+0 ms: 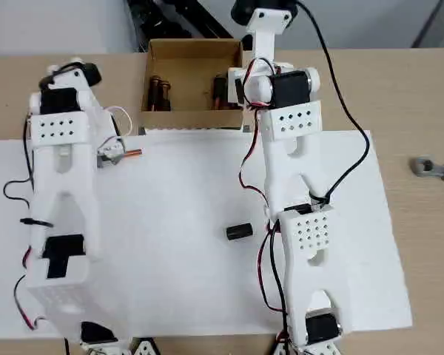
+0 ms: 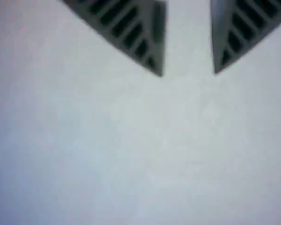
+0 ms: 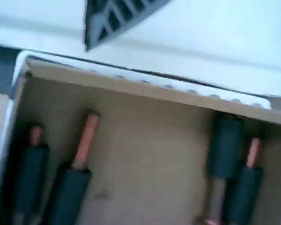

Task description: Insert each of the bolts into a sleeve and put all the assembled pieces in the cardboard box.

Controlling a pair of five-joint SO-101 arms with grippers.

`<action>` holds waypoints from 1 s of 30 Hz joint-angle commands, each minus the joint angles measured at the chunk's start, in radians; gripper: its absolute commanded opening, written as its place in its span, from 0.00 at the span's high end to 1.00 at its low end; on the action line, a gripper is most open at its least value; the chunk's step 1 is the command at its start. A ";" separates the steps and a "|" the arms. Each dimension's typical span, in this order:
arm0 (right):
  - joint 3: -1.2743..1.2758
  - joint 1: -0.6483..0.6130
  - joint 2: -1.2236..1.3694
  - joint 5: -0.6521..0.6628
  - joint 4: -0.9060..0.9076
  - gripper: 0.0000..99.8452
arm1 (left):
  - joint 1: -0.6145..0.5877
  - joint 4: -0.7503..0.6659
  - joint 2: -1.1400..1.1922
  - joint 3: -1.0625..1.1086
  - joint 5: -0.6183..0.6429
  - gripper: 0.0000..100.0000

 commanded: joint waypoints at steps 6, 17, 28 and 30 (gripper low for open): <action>0.305 0.013 -0.315 -0.005 0.010 0.83 | -0.015 0.025 0.041 -0.143 0.195 0.86; 0.939 0.019 -0.796 -0.005 0.004 0.83 | -0.015 0.025 0.043 -0.139 0.603 0.76; 1.200 0.019 -1.024 -0.011 -0.002 0.83 | -0.044 0.011 0.057 -0.139 0.683 0.75; 1.237 0.019 -1.043 -0.012 -0.002 0.83 | -0.072 0.014 0.103 -0.140 0.690 0.75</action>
